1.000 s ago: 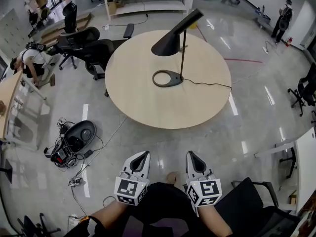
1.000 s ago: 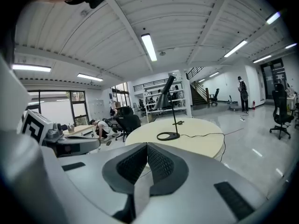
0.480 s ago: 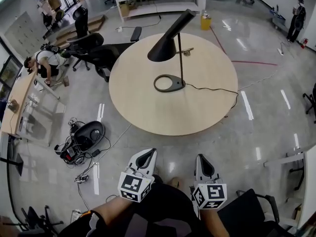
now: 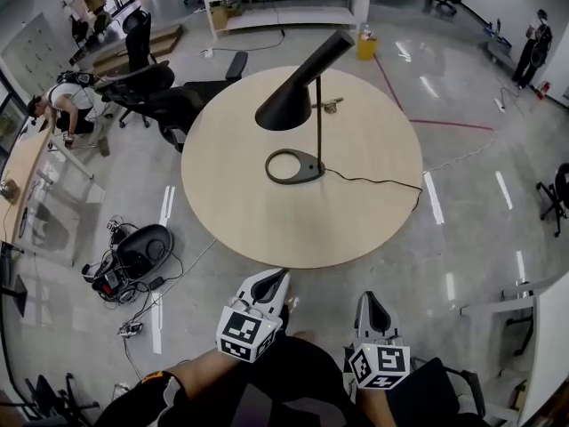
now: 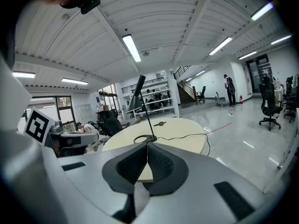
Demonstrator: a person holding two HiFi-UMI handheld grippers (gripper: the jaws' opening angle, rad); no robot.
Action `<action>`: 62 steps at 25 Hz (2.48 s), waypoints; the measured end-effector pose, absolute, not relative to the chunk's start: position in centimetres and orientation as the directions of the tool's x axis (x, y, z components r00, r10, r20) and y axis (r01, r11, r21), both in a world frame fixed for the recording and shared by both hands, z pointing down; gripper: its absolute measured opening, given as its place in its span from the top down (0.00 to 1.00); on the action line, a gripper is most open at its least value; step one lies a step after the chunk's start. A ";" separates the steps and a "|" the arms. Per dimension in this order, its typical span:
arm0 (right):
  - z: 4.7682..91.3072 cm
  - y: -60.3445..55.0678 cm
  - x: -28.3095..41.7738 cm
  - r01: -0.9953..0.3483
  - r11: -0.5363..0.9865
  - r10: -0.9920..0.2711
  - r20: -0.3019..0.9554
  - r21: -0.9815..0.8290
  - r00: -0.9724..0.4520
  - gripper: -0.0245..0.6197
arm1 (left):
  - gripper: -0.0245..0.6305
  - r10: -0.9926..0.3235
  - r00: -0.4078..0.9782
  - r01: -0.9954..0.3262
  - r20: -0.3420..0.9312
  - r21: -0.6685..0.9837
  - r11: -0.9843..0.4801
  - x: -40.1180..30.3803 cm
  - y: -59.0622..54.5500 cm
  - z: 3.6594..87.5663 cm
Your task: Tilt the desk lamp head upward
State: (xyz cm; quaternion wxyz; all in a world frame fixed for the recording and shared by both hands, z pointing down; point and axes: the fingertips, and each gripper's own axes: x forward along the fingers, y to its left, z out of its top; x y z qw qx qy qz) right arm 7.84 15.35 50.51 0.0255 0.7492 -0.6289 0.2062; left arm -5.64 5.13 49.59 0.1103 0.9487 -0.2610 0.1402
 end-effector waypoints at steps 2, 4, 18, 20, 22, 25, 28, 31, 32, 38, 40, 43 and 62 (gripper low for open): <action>49.9 13.3 8.7 -0.956 -0.210 -0.930 0.344 -0.205 0.131 0.94 | 0.89 -0.464 0.831 -0.524 0.305 0.151 -0.838 -4.6 2.5 49.1; 49.5 10.8 9.7 -0.958 -0.215 -0.928 0.347 -0.190 0.140 0.94 | 0.89 -0.468 0.836 -0.524 0.286 0.164 -0.836 -3.7 -0.5 48.7; 35.4 -11.6 12.5 -0.999 -0.036 -0.982 0.185 -0.017 0.032 0.94 | 0.89 -0.560 0.797 -0.603 0.225 0.303 -0.737 -5.0 -24.8 45.4; 33.0 -14.5 12.7 -1.000 -0.016 -0.988 0.154 0.022 0.020 0.94 | 0.89 -0.547 0.805 -0.593 0.229 0.312 -0.742 -5.4 -27.2 45.3; 30.5 -16.8 12.9 -0.999 0.000 -0.993 0.119 0.054 0.007 0.94 | 0.89 -0.527 0.820 -0.572 0.223 0.323 -0.754 -5.4 -28.6 45.1; 26.4 -19.5 13.0 -0.996 0.032 -0.998 0.054 0.079 -0.028 0.94 | 0.89 -0.507 0.837 -0.546 0.205 0.349 -0.761 -5.4 -30.0 44.4; 22.7 -21.4 13.0 -0.989 0.073 -0.997 0.003 0.131 -0.074 0.94 | 0.86 -0.507 0.840 -0.540 0.193 0.379 -0.752 -5.3 -30.7 44.1; 19.7 -23.2 13.7 -0.976 0.104 -0.993 -0.034 0.189 -0.113 0.93 | 0.79 -0.500 0.845 -0.530 0.189 0.411 -0.742 -4.8 -30.8 44.2; 18.8 -23.8 13.9 -0.972 0.117 -0.991 -0.042 0.205 -0.128 0.93 | 0.77 -0.499 0.846 -0.528 0.186 0.419 -0.739 -4.7 -30.9 44.1; 16.1 -28.1 14.7 -0.929 0.249 -0.966 -0.002 0.274 -0.260 0.80 | 0.70 -0.516 0.848 -0.495 0.122 0.535 -0.685 -3.3 -30.9 44.0; 15.7 -29.3 14.7 -0.912 0.286 -0.956 0.016 0.294 -0.294 0.80 | 0.70 -0.522 0.847 -0.477 0.097 0.570 -0.669 -2.8 -30.8 44.0; 15.7 -31.3 14.5 -0.891 0.329 -0.942 0.047 0.313 -0.332 0.80 | 0.70 -0.526 0.848 -0.453 0.068 0.608 -0.652 -2.0 -31.1 44.2; 17.9 -34.9 14.1 -0.853 0.439 -0.898 0.140 0.282 -0.417 0.80 | 0.70 -0.434 0.895 -0.222 -0.101 0.745 -0.629 -0.4 -32.8 44.3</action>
